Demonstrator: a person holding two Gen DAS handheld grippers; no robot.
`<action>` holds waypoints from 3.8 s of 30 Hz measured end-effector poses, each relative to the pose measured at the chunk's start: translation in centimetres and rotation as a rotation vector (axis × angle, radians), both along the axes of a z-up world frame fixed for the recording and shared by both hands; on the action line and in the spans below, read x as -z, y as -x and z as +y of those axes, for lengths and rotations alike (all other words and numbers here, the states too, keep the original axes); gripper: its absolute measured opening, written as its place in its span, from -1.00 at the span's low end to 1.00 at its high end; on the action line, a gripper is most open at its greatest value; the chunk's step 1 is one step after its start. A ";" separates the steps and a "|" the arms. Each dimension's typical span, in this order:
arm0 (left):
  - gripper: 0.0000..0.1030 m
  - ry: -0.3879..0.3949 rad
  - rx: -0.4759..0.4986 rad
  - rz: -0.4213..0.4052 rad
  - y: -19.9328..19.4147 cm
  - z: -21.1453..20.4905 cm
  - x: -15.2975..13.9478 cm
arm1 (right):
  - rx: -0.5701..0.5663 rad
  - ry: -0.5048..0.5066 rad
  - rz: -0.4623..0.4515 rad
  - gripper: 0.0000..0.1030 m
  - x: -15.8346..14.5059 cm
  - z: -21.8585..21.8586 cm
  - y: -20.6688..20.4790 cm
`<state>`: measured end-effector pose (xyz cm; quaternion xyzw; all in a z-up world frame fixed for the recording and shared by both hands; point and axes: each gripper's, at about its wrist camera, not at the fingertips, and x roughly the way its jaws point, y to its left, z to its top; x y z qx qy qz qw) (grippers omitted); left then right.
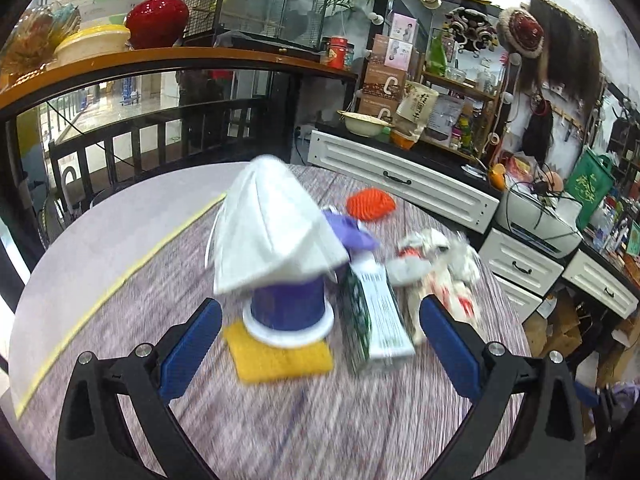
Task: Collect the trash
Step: 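Grasp the white face mask with the left gripper while the right tool approaches the white bag, then grasp the white plastic bag with red print with the right gripper, then carry the white bag and mask to the black bin and release both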
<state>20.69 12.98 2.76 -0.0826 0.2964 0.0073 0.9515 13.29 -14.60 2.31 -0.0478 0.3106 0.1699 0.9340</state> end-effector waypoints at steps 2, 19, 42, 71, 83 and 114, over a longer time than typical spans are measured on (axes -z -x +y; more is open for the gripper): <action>0.89 -0.031 -0.013 0.022 -1.9 0.2 -0.3 | -0.002 -0.014 -0.001 0.91 -0.3 -0.1 -0.3; -0.37 0.011 -0.007 0.093 -5.7 3.6 1.6 | -0.029 -0.014 0.013 0.91 -0.8 0.2 -3.1; -0.74 0.105 -0.013 -0.131 1.9 5.1 -1.8 | -0.189 0.167 -0.017 0.40 -0.2 7.6 -10.7; -0.74 0.120 0.132 -0.154 7.5 0.0 -0.7 | -0.319 -0.034 -0.054 -0.80 -5.1 4.4 -3.8; -0.74 0.095 0.302 -0.143 7.0 -7.2 -1.2 | -0.119 -0.086 -0.080 -0.80 -6.2 -4.4 -3.2; -0.74 0.093 0.690 0.030 3.2 -31.0 4.6 | 0.479 -0.153 0.343 0.25 15.0 -24.0 -5.4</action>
